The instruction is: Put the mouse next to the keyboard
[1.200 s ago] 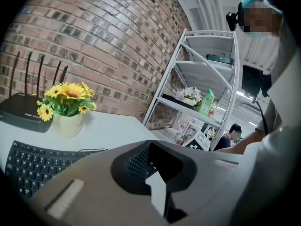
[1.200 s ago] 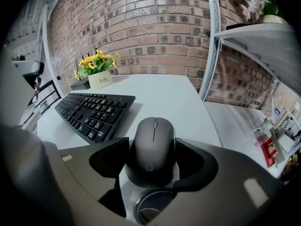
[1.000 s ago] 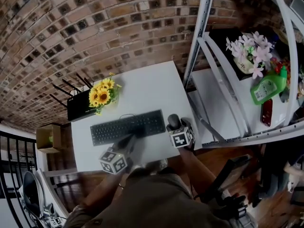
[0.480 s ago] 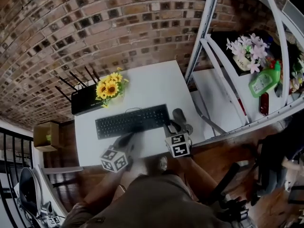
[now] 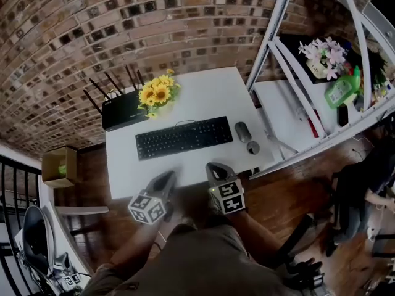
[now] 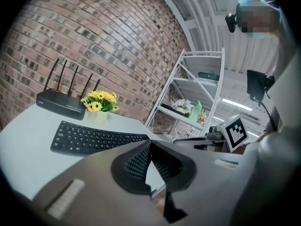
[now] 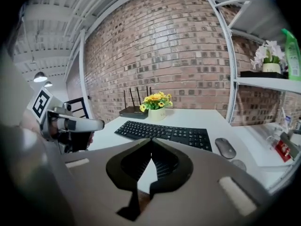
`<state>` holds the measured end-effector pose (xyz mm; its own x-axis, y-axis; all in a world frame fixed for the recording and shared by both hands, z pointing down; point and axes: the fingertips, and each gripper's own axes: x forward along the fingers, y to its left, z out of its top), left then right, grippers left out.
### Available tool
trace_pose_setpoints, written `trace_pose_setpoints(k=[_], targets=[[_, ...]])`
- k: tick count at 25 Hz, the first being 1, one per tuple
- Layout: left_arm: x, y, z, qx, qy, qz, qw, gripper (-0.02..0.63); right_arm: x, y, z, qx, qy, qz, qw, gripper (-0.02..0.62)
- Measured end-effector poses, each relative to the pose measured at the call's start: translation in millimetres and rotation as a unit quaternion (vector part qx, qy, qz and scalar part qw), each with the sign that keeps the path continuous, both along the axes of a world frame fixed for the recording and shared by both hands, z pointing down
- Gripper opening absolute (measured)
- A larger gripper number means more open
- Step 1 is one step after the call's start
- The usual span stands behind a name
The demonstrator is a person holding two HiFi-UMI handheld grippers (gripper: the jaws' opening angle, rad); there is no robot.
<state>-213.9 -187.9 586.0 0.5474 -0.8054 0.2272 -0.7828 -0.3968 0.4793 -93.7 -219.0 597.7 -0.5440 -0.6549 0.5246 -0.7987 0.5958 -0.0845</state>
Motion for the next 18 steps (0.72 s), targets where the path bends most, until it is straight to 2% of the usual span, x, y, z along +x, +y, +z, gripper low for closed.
trace_pose_setpoints(k=[8, 18], targets=[[-12.2, 33.8, -4.3, 0.013, -0.001, -0.004, 0.9999, 0.002, -30.6, 54.9, -11.0, -0.010, -0.028, -0.033, 0.999, 0.014], [3.0, 38.2, -22.4, 0.032, -0.005, -0.003, 0.9995, 0.002, -28.2, 58.6, -26.0, 0.011, -0.033, -0.056, 0.998, 0.014]])
